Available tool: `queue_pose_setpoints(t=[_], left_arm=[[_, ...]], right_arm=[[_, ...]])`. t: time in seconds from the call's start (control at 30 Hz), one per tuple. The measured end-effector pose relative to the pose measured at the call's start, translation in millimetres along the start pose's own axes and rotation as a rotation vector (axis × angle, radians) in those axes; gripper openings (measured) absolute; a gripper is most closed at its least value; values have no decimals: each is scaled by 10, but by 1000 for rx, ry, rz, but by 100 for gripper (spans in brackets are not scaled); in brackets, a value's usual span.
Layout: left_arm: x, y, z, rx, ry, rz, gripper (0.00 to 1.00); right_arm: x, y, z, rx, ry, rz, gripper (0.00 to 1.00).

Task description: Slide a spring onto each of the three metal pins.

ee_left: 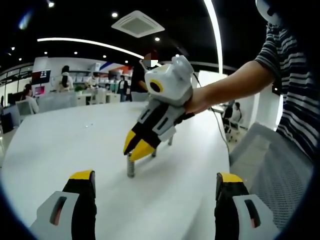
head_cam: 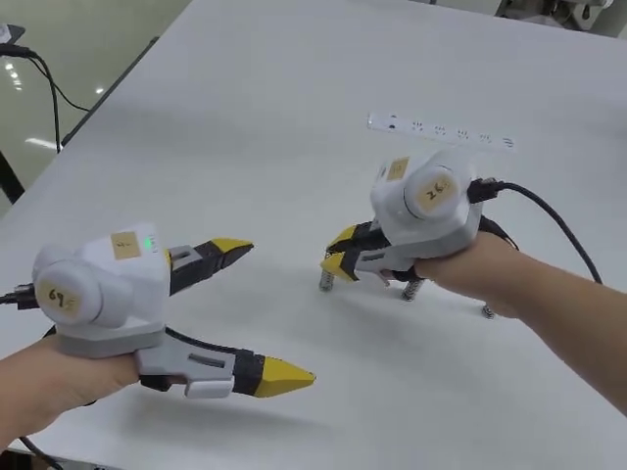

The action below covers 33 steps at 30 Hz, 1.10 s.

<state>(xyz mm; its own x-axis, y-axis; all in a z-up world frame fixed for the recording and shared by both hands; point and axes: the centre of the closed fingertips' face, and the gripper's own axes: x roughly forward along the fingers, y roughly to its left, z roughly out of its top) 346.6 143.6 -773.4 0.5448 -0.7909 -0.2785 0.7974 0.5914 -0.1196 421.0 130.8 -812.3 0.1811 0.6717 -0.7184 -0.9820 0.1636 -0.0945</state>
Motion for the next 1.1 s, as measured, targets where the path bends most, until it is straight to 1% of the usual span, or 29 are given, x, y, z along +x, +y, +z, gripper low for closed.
queue_pose_setpoints(t=[0.37,0.4,0.53,0.67,0.73,0.8,0.93,1.1], left_arm=[[23,-10,-11,-4,2,-3,97],[23,-11,-13,-4,2,-3,97],[26,-21,-27,-7,7,-6,97],[36,-36,-12,-7,7,-8,97],[39,-40,1,-3,9,-9,97],[37,-34,23,-1,6,-7,97],[34,-22,64,2,6,-4,97],[37,-15,134,1,-1,2,97]], right_arm=[[59,46,-86,4,23,11,8],[61,44,-69,6,13,10,8],[64,47,-63,15,12,12,8],[68,68,-61,17,12,23,9],[64,84,-41,19,-2,27,12],[57,62,-30,20,-10,10,14],[10,44,-11,25,-26,-6,17],[-133,19,46,42,-84,-28,21]])
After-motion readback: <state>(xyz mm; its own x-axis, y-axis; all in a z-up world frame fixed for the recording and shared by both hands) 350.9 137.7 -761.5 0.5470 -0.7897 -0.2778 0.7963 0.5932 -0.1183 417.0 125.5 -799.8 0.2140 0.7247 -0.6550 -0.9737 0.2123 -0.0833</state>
